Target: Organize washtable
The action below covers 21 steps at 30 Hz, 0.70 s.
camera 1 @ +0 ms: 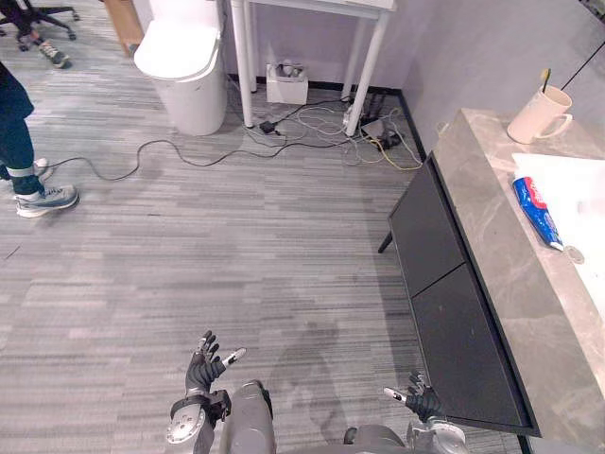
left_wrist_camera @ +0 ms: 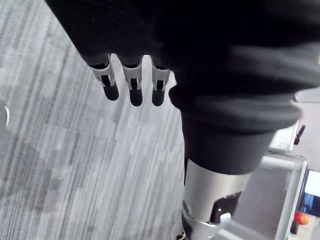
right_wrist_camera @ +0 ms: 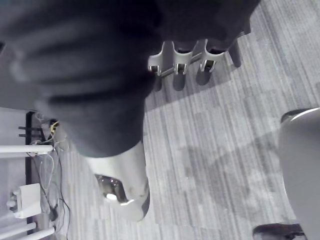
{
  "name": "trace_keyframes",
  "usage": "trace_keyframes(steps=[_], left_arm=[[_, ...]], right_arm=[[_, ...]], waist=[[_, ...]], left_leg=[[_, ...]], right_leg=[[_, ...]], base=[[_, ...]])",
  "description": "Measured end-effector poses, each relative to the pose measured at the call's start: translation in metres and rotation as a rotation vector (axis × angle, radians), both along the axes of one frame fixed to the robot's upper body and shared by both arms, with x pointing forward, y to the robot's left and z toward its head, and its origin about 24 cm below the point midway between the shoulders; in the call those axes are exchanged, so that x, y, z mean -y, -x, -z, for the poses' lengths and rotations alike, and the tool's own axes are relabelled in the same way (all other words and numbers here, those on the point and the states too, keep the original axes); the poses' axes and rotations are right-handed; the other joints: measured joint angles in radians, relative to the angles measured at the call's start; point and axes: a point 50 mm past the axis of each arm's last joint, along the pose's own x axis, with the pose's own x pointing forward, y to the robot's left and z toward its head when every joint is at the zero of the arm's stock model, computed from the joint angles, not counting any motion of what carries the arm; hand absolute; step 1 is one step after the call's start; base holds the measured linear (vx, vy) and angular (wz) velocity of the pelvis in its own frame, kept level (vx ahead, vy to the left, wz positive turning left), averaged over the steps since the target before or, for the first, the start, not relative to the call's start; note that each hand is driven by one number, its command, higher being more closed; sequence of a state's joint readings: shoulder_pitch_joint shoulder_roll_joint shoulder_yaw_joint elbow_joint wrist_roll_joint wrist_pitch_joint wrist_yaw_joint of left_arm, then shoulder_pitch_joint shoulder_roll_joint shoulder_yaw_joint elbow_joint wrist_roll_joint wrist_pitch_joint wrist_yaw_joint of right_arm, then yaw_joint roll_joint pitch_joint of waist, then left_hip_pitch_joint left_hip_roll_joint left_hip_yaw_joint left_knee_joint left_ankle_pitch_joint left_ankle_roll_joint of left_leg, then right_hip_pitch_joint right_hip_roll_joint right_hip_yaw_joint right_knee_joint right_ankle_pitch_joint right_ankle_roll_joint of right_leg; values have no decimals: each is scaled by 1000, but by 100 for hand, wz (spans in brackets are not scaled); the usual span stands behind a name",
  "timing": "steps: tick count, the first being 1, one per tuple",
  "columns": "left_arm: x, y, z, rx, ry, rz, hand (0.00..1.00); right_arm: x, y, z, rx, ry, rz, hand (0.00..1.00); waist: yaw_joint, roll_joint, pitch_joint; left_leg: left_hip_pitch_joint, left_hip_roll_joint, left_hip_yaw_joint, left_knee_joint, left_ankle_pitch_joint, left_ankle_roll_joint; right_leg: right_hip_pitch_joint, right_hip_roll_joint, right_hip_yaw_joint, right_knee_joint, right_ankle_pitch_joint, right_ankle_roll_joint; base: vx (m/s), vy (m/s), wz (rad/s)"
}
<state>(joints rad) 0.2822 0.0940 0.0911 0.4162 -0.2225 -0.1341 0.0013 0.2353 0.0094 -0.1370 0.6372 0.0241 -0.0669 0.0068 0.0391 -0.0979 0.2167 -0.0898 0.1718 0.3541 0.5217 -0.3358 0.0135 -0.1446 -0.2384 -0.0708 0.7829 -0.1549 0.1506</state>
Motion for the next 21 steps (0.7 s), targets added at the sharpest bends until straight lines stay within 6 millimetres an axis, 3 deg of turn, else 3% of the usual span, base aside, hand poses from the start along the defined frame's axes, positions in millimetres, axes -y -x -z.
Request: trace_keyframes(steps=[2,3,6,8,9,10,13,14,15,16,17,19,21], left_arm=[[-2,1,1,-7,-5,2,0],[-4,4,3,-20,-8,-2,0],[-8,14,13,-79,-1,-35,0],[-11,17,19,-113,1,-44,0],[-16,21,21,-134,-15,-46,0],[-10,26,28,-171,13,-55,0],[-1,20,28,-149,35,-46,0],[-1,15,27,-141,32,-41,0],[0,15,27,-141,35,-38,0],[1,16,28,-145,37,-36,0],[3,17,29,-151,40,-30,0],[3,17,30,-154,41,-29,0],[4,19,30,-156,44,-31,0]], right_arm=[[-4,3,2,-12,-4,-16,0],[-7,1,2,-11,-7,-40,0],[-8,-9,4,-19,-6,-83,0],[-4,-13,4,-23,10,-96,0],[-1,-10,5,-31,22,-100,0],[10,-12,4,-36,56,-113,0],[23,-13,1,-27,96,-117,0],[22,-7,4,-49,88,-107,0],[24,-2,6,-62,85,-96,0],[25,-1,6,-67,89,-96,0],[27,2,7,-78,90,-89,0],[27,4,7,-82,87,-80,0],[30,1,6,-69,80,-54,0]], waist=[[-5,-2,-1],[-12,-1,-1],[-30,10,-1],[-30,11,2],[-28,-21,-10],[-24,25,-7],[-48,73,-15],[-59,73,-16],[-59,77,-14],[-57,80,-13],[-55,83,-14],[-52,76,-14],[-49,68,-14]], left_leg=[[64,-1,36,-51,-3,-3],[110,0,64,-97,7,-15],[164,23,126,-138,9,-19],[191,29,149,-140,15,-43],[232,-6,152,-145,11,-68],[258,24,119,-132,-1,-90],[263,23,34,-191,13,-113],[232,47,13,-78,32,-147],[205,75,2,22,58,-170],[184,95,-5,97,87,-172],[117,124,-55,256,65,-173],[81,114,-69,260,40,-148],[17,58,-93,167,19,-116]], right_leg=[[-47,-17,-86,74,-29,-43],[-68,-15,-178,65,-61,-56],[-130,19,-392,-102,-97,-118],[-150,60,-481,-310,-28,-159],[-127,75,-505,-491,189,-258],[-93,123,-486,-505,175,-303],[-91,174,-451,-514,136,-288],[-88,180,-449,-497,92,-272],[-58,198,-442,-518,87,-270],[-29,214,-429,-544,87,-270],[41,251,-404,-607,90,-268],[71,262,-378,-635,91,-267],[98,273,-309,-664,95,-260]], base=[[248,28,-55],[287,-28,-63],[336,-92,-71],[313,-122,-69],[360,-88,-87],[340,-76,-85],[192,-64,-54],[150,-93,-36],[166,-102,-40],[189,-74,-54],[222,-54,-47],[159,-28,-38],[158,4,-67]])
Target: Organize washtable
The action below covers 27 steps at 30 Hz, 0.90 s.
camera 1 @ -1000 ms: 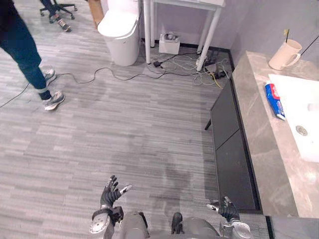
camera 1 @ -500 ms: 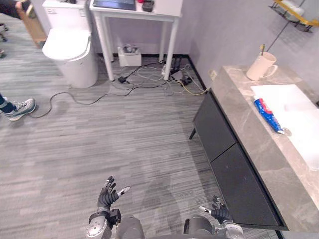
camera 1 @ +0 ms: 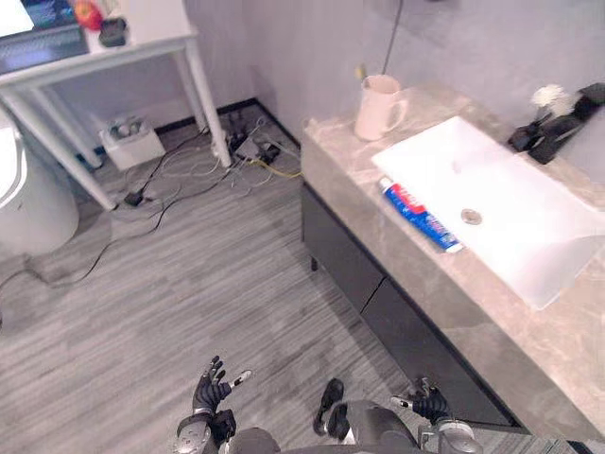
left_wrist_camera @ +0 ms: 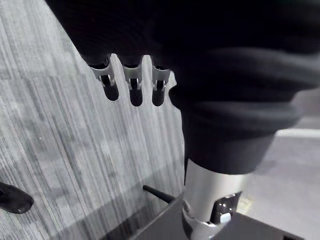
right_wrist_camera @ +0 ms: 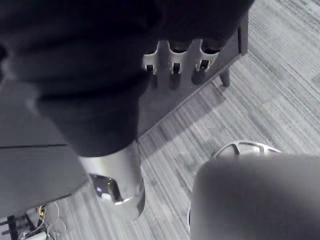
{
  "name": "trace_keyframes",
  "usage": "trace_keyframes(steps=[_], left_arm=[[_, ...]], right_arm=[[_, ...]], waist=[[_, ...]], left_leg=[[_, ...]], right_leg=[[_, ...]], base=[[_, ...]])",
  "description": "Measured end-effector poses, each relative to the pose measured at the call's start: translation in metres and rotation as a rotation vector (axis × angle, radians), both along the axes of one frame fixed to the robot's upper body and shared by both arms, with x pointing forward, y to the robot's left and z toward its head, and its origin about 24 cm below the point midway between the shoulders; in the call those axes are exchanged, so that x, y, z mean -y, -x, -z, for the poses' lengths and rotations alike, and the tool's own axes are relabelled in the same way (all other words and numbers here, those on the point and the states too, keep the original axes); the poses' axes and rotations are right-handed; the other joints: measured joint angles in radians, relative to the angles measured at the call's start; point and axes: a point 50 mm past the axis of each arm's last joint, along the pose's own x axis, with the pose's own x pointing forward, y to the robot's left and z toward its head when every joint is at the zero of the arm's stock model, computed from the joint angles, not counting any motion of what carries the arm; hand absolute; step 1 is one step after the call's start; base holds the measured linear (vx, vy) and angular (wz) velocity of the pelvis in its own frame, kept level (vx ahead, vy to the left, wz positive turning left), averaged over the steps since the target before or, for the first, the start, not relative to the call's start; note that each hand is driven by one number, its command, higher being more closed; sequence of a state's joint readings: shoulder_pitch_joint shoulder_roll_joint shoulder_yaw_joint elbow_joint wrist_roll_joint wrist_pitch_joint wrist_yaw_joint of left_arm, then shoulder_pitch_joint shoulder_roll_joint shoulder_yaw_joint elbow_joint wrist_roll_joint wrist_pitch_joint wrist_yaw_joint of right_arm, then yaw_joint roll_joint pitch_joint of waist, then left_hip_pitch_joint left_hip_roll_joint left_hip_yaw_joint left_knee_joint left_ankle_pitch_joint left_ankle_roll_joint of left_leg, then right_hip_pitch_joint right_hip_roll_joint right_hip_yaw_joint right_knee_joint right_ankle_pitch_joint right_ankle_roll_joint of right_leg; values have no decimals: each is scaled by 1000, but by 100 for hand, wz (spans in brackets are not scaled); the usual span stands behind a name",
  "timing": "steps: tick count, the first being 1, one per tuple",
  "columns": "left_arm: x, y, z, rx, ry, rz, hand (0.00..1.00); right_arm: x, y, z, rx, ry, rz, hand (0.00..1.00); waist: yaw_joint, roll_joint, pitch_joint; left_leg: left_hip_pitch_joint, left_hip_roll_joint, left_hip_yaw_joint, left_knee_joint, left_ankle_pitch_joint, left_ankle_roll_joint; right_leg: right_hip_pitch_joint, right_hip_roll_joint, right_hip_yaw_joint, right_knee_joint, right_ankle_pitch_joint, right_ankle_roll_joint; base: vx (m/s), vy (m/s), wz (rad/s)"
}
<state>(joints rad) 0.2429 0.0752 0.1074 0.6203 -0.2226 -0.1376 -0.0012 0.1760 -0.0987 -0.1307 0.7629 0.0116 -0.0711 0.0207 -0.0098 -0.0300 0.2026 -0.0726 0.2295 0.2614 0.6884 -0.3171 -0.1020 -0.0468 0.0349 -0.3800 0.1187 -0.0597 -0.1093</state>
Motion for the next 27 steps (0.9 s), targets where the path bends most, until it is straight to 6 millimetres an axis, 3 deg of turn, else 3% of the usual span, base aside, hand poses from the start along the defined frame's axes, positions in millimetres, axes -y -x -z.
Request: trace_keyframes(steps=[3,5,6,8,9,10,11,13,14,15,16,17,18,19,20,22,23,25,27], left_arm=[[1,14,4,-33,9,-23,0],[3,19,6,-45,17,-29,0],[4,18,6,-42,18,-28,0],[3,15,4,-31,12,-22,0],[3,9,1,-11,5,-3,0],[2,0,-2,8,-8,27,0],[3,-4,-3,19,-12,40,0],[5,-8,-5,33,-11,58,0],[7,-9,-5,33,-8,65,0],[7,-8,-5,34,-8,64,0],[9,-8,-5,37,-4,61,0],[7,-7,-5,39,-9,56,0],[4,-7,-6,39,-15,51,0],[-7,2,-5,17,-36,19,0],[-8,3,-4,13,-37,13,0],[-4,2,-3,12,-26,18,0],[-3,2,-3,14,-21,16,0],[3,0,-2,20,-3,14,0],[7,-1,-2,23,7,14,0]], right_arm=[[-1,-3,-1,9,-1,-2,0],[-1,-2,-1,7,-3,0,0],[-5,2,1,-1,-13,4,0],[-12,4,1,6,-33,8,0],[-16,6,1,12,-43,12,0],[-18,8,1,6,-48,10,0],[-19,9,2,3,-50,7,0],[-19,10,2,0,-52,6,0],[-20,8,1,10,-51,2,0],[-21,5,0,19,-51,-6,0],[-21,2,-1,26,-50,-15,0],[-24,-4,-2,34,-52,-29,0],[-24,-5,-1,28,-52,-34,0],[-26,-15,-2,40,-48,-54,0],[-26,-18,-3,47,-43,-62,0],[-18,-18,-4,38,-17,-76,0],[-17,-17,-3,32,-13,-81,0],[-15,-9,0,4,-10,-78,0],[-15,-7,1,-11,-15,-72,0]], waist=[[31,10,-1],[28,40,-9],[31,39,-15],[25,27,-25],[22,2,-39],[19,-5,-43],[19,-12,-46],[19,-11,-47],[15,-4,-45],[0,24,-37],[-9,21,-41],[-11,15,-36],[-3,12,-36],[4,10,-36],[2,10,-37],[3,42,-23],[3,47,-23],[4,61,-21],[22,63,-21]], left_leg=[[-24,-74,-132,-244,6,-2],[-14,-61,-146,-280,44,4],[14,-56,-112,-292,63,21],[39,-62,-46,-330,56,33],[45,-74,-9,-343,56,40],[47,-80,13,-341,52,46],[54,-85,21,-343,52,46],[98,-95,44,-368,52,46],[130,-97,54,-391,52,46],[153,-92,66,-423,53,47],[162,-95,73,-440,53,48],[183,-104,101,-459,53,48],[193,-102,121,-461,51,45],[209,-85,154,-441,34,17],[210,-71,157,-430,32,14],[214,-37,155,-396,32,13],[210,-28,155,-373,32,13],[164,35,153,-170,44,-3],[126,49,125,-68,30,-6]], right_leg=[[12,31,119,-1,4,16],[16,60,168,14,-6,30],[11,67,211,38,-22,46],[-32,43,231,105,-64,71],[-85,20,244,186,-102,100],[-117,2,240,252,-126,136],[-125,-6,227,274,-131,148],[-129,-24,186,314,-131,148],[-126,-34,154,332,-131,149],[-130,-53,88,350,-149,154],[-130,-79,30,359,-171,149],[-133,-163,-108,388,-203,128],[-133,-206,-176,376,-202,125],[-127,-229,-267,327,-153,76],[-113,-209,-264,305,-147,68],[-79,-139,-236,231,-130,51],[-73,-128,-227,220,-130,50],[-12,-78,-190,150,-122,40],[20,-53,-134,104,-107,34]], base=[[145,76,-128],[196,145,-112],[256,178,-110],[201,140,-82],[175,117,-62],[181,105,-57],[186,82,-44],[158,51,-39],[134,32,-30],[127,19,-18],[144,0,-16],[131,-21,-33],[213,-93,-86],[169,-132,-83],[217,-175,-74],[145,-117,-46],[143,-122,-54],[137,-127,-55],[73,-40,-85]])
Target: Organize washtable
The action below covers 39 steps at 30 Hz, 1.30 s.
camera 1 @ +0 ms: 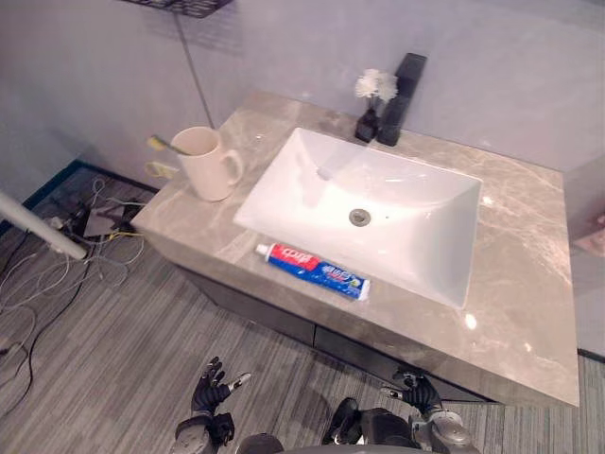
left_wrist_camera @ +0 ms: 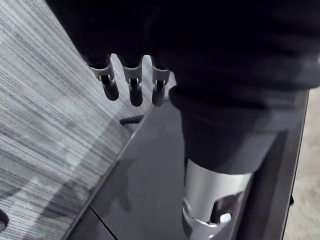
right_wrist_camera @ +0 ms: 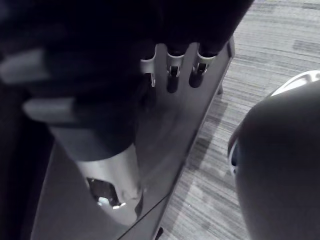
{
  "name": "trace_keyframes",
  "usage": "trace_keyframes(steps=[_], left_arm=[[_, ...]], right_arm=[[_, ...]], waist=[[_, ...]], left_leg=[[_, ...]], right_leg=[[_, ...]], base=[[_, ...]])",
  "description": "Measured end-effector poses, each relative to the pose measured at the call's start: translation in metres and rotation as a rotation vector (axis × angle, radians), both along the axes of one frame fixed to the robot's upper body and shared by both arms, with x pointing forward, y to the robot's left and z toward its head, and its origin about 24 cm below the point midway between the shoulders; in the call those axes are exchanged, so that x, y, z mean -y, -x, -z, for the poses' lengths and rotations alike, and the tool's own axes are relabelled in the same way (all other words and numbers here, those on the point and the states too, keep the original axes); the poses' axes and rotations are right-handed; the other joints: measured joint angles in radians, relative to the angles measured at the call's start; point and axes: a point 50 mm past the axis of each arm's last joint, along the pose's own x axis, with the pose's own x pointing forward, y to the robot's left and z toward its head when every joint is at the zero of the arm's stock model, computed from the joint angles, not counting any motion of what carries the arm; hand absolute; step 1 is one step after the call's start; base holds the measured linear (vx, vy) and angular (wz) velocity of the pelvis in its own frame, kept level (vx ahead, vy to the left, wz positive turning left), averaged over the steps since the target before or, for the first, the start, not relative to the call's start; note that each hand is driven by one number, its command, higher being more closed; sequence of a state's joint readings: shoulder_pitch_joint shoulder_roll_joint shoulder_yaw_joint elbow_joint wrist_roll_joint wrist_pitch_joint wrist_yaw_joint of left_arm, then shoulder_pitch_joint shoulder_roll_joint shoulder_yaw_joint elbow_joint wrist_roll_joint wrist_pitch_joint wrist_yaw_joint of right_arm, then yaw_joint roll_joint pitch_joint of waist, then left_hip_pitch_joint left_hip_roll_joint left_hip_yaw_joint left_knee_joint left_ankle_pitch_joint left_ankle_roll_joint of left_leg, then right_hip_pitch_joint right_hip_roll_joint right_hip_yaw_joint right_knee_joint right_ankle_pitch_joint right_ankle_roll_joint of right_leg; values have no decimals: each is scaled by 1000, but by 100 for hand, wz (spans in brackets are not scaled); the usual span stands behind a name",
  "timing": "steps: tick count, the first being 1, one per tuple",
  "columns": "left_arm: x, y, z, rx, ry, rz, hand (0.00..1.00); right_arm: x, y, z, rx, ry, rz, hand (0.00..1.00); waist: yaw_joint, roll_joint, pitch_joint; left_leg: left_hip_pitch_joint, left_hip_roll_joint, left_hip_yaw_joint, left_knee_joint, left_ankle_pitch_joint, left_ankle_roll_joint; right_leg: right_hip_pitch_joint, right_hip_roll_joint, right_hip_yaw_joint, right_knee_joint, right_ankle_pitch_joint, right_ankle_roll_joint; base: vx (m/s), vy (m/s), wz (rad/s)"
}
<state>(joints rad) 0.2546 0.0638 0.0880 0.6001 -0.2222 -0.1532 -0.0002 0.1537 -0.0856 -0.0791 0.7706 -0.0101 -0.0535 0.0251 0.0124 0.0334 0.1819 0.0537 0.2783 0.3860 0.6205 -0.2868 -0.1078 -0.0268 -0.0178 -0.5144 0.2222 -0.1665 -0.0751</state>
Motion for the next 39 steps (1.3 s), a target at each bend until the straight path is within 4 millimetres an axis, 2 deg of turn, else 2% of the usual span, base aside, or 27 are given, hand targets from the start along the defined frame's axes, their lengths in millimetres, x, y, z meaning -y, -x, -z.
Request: trace_keyframes(steps=[2,4,6,7,10,12,17,21,22,32,36,39], left_arm=[[3,-1,0,7,8,-1,0],[5,-1,0,11,12,3,0],[5,-2,0,13,11,3,0],[4,0,0,7,10,1,0],[3,7,4,-21,8,-1,0],[4,8,5,-26,11,-3,0],[1,9,6,-36,3,0,0],[2,15,10,-66,6,-2,0],[2,32,18,-132,-9,17,0],[4,31,24,-169,-2,25,0],[0,32,28,-203,-21,38,0],[-11,23,25,-197,-81,50,0]], right_arm=[[0,0,0,0,0,3,0],[3,1,0,-2,5,12,0],[7,3,0,-3,11,32,0],[8,4,0,-5,14,36,0],[9,5,0,-2,16,39,0],[10,5,0,-3,19,47,0],[11,4,-1,7,21,50,0],[11,5,-1,5,20,51,0],[9,13,5,-40,27,56,0],[13,21,12,-91,16,96,0],[31,27,15,-128,22,182,0],[52,28,12,-123,40,270,0]], waist=[[-1,-2,1],[-3,-4,2],[-1,1,1],[5,2,-1],[1,-19,-7],[1,-20,-8],[0,-18,-16],[0,-21,-19],[4,-39,-77],[4,-43,-78],[5,-40,-78],[6,-39,-77]], left_leg=[[-35,-32,-54,-27,-10,15],[-73,-76,-138,-150,-12,20],[-110,-79,-166,-216,2,19],[-104,-85,-162,-231,36,23],[-56,-126,-129,-301,49,44],[-31,-145,-110,-323,54,52],[-8,-177,-83,-377,71,76],[14,-186,-75,-394,74,80],[76,-261,-65,-517,122,122],[64,-270,-81,-559,137,117],[59,-277,-100,-582,154,118],[54,-278,-119,-583,154,118]], right_leg=[[21,2,38,-30,17,4],[38,-1,72,-49,29,17],[42,0,88,-49,35,30],[44,-1,117,-49,42,48],[68,-22,153,-105,81,85],[76,-34,172,-124,99,97],[82,-46,202,-178,141,113],[100,-45,217,-204,157,116],[128,-77,239,-274,213,138],[123,-84,213,-302,220,145],[124,-89,180,-325,225,151],[128,-89,155,-325,223,154]], base=[[69,15,-73],[59,85,-43],[36,154,-34],[24,213,-43],[35,195,-29],[0,145,-24],[-10,90,-18],[-4,28,-9],[0,0,0],[3,2,6],[61,7,15],[60,4,21]])
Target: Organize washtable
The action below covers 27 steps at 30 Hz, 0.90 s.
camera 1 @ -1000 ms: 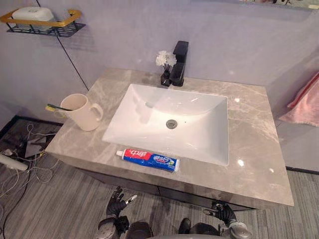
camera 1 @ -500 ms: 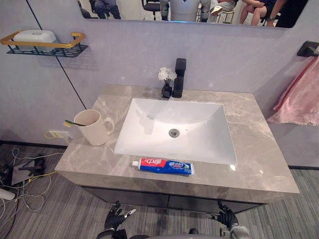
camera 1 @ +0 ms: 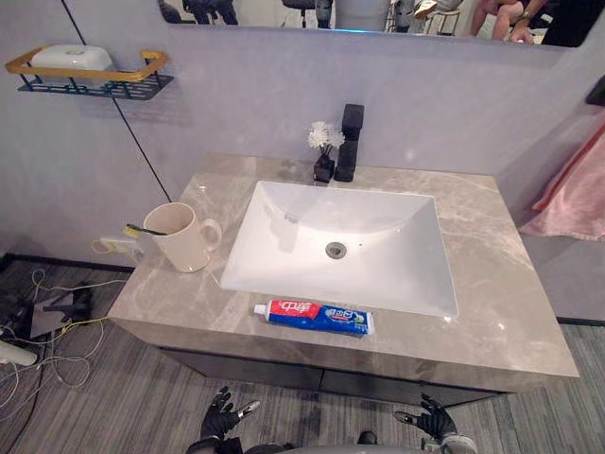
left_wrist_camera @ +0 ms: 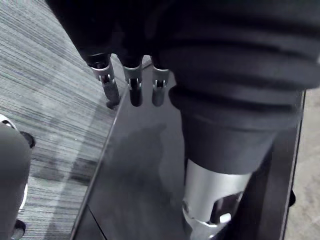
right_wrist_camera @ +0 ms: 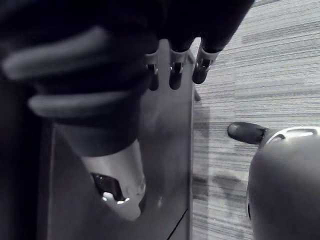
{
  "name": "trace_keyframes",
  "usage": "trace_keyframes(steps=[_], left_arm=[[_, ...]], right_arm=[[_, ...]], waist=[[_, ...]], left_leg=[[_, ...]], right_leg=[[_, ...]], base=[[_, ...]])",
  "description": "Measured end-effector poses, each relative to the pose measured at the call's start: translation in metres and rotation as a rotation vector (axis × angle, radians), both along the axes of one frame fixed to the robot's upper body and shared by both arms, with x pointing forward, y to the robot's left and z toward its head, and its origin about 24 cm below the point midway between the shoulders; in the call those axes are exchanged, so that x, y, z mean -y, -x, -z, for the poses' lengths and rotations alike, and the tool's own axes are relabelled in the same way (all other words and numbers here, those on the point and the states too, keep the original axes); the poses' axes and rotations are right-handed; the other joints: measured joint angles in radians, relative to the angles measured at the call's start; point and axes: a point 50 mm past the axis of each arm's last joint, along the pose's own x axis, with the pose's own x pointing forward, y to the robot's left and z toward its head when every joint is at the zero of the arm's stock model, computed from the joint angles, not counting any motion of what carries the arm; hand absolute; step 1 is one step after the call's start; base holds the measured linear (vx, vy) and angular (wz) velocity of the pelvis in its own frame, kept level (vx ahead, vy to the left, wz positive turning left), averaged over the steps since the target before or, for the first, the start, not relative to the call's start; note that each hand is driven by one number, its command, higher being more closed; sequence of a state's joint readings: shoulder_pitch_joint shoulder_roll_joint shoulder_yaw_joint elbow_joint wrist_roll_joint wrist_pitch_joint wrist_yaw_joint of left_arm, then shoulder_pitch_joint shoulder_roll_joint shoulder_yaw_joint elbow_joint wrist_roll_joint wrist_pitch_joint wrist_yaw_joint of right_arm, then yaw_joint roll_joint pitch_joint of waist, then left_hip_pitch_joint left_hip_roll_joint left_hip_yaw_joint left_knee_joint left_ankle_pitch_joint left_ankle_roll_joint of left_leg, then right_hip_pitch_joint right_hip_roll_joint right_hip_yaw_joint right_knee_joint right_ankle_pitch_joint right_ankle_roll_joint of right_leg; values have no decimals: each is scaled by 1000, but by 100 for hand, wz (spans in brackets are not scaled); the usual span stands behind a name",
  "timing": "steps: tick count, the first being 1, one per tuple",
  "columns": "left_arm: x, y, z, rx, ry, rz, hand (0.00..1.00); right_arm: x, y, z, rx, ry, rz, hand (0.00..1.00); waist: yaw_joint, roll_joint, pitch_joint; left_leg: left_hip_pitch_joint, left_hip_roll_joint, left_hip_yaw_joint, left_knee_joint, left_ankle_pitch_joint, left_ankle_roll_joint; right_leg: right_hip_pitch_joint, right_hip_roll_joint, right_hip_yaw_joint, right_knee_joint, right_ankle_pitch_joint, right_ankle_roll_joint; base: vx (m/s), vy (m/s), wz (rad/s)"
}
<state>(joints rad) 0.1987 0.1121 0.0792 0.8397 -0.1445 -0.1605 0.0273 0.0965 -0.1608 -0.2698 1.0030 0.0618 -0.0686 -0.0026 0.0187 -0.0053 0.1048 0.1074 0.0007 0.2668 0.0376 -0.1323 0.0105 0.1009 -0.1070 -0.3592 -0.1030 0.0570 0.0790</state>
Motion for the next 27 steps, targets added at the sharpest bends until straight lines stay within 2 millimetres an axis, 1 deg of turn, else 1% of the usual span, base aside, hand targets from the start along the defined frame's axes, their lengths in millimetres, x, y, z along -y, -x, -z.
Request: trace_keyframes(steps=[1,3,8,10,12,13,14,15,16,17,19,20,21,22,23,24,25,26,27], left_arm=[[-5,-4,-2,11,-14,1,0],[-12,-9,-5,24,-32,-11,0],[-32,-7,-10,45,-70,-119,0],[-40,-11,-16,81,-87,-150,0],[-56,-21,-35,184,-139,-207,0],[-61,-23,-41,214,-155,-225,0],[-72,-29,-54,277,-188,-255,0],[-84,-35,-70,346,-233,-281,0],[-90,-37,-79,380,-260,-296,0],[-104,-42,-101,469,-322,-330,0],[-116,-47,-129,572,-397,-363,0],[-119,-48,-138,606,-421,-371,0],[-124,-50,-155,665,-478,-378,0],[-126,-53,-174,735,-525,-378,0],[-127,-55,-184,774,-548,-380,0],[-127,-57,-210,870,-612,-376,0],[-125,-59,-220,907,-638,-365,0],[-120,-60,-238,982,-687,-343,0],[-115,-61,-252,1036,-717,-325,0]], right_arm=[[6,2,-1,-9,10,21,0],[12,4,-2,-8,19,39,0],[16,7,-2,-10,21,75,0],[19,10,-2,-16,20,93,0],[20,10,-2,-10,14,116,0],[21,10,-2,-7,15,120,0],[23,10,-3,-6,19,120,0],[25,11,-4,-6,23,119,0],[25,11,-4,-6,24,119,0],[27,12,-5,0,30,115,0],[29,13,-7,9,38,113,0],[30,13,-7,12,41,113,0],[30,14,-8,14,42,112,0],[31,18,-8,11,45,112,0],[31,19,-8,9,44,110,0],[30,20,-8,10,34,103,0],[30,20,-8,10,33,101,0],[30,21,-8,8,33,101,0],[30,22,-7,5,32,102,0]], waist=[[2,1,0],[0,3,2],[-2,4,4],[-1,5,11],[8,1,20],[15,2,24],[23,6,29],[25,9,31],[25,10,31],[30,15,34],[34,24,34],[35,26,34],[37,29,34],[48,31,33],[51,29,32],[52,26,28],[52,26,28],[53,25,27],[53,24,27]], left_leg=[[0,0,-4,0,0,0],[-1,-1,-19,0,0,0],[-8,-7,-45,7,2,-1],[-9,-11,-66,8,7,-3],[-18,-16,-79,2,23,-3],[-20,-16,-82,1,26,0],[-24,-17,-89,1,31,-1],[-27,-17,-99,-1,34,-3],[-28,-17,-101,-3,34,-4],[-30,-16,-105,-4,36,-9],[-40,-15,-115,-2,37,-11],[-41,-15,-117,-2,37,-12],[-43,-14,-119,-2,38,-14],[-44,-12,-119,0,38,-15],[-46,-11,-120,1,38,-15],[-59,-9,-124,6,38,-15],[-62,-8,-125,11,38,-15],[-65,-7,-125,16,39,-14],[-65,-6,-126,24,42,-9]], right_leg=[[2,0,-7,0,0,0],[15,-1,-32,2,1,1],[25,-8,-74,2,3,4],[36,-12,-99,2,3,4],[32,-16,-114,2,3,4],[32,-17,-117,2,3,4],[31,-18,-126,2,3,4],[33,-18,-136,2,3,4],[32,-17,-138,1,3,4],[32,-16,-143,-1,2,2],[31,-16,-155,-1,0,1],[30,-16,-157,-1,0,0],[30,-15,-160,-1,-1,-2],[28,-14,-160,-2,-6,-9],[21,-13,-160,-2,-6,-10],[16,-10,-164,-2,-7,-12],[16,-10,-165,-2,-7,-12],[16,-9,-166,-1,-4,-10],[18,-8,-166,-1,-3,-11]], base=[[44,8,16],[40,10,22],[-11,19,18],[-45,12,35],[-83,10,24],[-109,-4,14],[-118,-14,23],[-102,-12,22],[-113,-12,18],[-88,-8,11],[-70,-4,13],[-48,6,10],[-36,12,4],[0,0,0],[3,7,4],[9,3,6],[60,4,6],[58,6,3],[80,12,-1]])
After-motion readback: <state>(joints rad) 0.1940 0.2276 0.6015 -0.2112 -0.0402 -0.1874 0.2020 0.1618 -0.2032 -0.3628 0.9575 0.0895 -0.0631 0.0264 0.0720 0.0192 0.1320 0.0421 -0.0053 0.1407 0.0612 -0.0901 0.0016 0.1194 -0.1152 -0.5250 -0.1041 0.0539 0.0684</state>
